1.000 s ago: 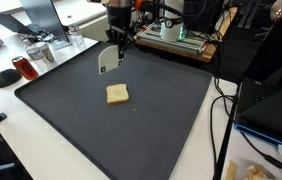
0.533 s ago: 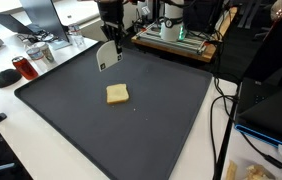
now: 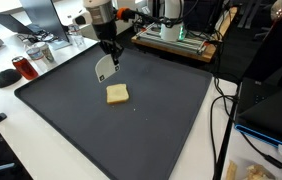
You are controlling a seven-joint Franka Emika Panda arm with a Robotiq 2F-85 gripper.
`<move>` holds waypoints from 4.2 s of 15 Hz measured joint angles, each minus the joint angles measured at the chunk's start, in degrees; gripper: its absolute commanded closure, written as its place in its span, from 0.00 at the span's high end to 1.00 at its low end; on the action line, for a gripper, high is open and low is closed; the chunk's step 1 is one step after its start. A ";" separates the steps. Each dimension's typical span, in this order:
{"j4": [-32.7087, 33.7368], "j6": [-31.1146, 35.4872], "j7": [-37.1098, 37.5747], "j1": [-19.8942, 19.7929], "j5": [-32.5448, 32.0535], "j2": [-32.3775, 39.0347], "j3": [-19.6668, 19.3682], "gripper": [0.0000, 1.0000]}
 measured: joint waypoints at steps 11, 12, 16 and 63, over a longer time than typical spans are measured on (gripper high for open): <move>6.81 0.58 0.00 -2.48 -0.08 10.68 1.31 0.01; 6.86 0.58 0.00 -2.69 -0.10 11.04 1.31 0.01; 6.88 0.62 -0.32 -3.09 -0.10 12.30 1.34 0.01; 11.19 -1.66 2.13 -2.90 -4.35 16.51 0.83 0.01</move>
